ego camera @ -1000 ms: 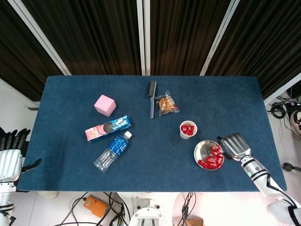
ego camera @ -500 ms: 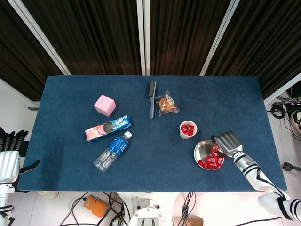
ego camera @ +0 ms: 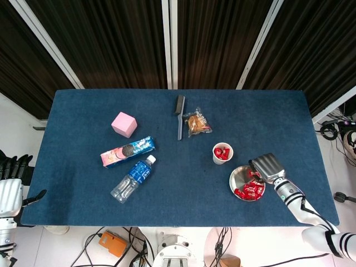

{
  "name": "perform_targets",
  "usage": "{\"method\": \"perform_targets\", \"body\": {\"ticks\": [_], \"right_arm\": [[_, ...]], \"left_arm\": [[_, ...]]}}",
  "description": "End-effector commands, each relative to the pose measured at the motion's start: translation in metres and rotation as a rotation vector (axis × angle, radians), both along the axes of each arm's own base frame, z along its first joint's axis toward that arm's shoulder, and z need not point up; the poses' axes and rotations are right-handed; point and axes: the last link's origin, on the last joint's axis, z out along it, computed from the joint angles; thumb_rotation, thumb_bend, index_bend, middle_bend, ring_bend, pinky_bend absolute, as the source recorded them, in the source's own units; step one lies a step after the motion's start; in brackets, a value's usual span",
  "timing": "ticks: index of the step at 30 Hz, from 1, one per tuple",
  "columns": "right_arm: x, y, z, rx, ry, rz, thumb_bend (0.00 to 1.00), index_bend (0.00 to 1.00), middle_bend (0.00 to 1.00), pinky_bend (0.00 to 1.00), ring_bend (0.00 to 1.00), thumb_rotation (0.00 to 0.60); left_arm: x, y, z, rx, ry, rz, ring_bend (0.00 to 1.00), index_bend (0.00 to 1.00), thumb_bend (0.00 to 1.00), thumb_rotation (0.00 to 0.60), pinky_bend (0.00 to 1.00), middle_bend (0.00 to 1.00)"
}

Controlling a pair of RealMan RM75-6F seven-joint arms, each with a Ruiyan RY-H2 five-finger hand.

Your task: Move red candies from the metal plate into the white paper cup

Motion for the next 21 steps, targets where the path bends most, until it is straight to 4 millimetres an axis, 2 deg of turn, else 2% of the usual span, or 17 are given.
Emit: {"method": "perform_targets", "body": {"ticks": [1,5,8,11,15,21], "right_arm": [[0.016,-0.005,0.015,-0.057,-0.074,0.026,0.53,0.65,0.93,1.0,1.0,0.6],[0.042,-0.019,0.034,-0.121,-0.173,0.066,0.53,0.65,0.93,1.0,1.0,0.6],[0.06,-0.033,0.04,-0.148,-0.21,0.096,0.53,0.65,0.93,1.0,1.0,0.6],[0.078,-0.046,0.032,-0.136,-0.25,0.106,0.53,0.65,0.93,1.0,1.0,0.6],[0.091,-0.058,0.013,-0.1,-0.259,0.103,0.53,0.65,0.93,1.0,1.0,0.6],[0.102,-0.061,-0.013,-0.056,-0.293,0.096,0.53,0.63,0.93,1.0,1.0,0.6]], "left_arm": [[0.0,0.0,0.0,0.001,0.0,-0.001,0.0,0.09,0.0,0.6,0.0,0.09],[0.002,0.001,0.001,0.003,0.001,-0.007,0.0,0.09,0.0,0.6,0.0,0.09],[0.003,0.003,0.001,0.003,0.001,-0.012,0.0,0.09,0.0,0.6,0.0,0.09],[0.004,0.003,0.001,0.001,0.003,-0.014,0.0,0.09,0.0,0.6,0.0,0.09],[0.003,0.004,0.001,0.001,0.003,-0.012,0.0,0.09,0.0,0.6,0.0,0.09],[0.0,0.003,0.001,0.002,0.001,0.001,0.0,0.09,0.0,0.6,0.0,0.09]]}}
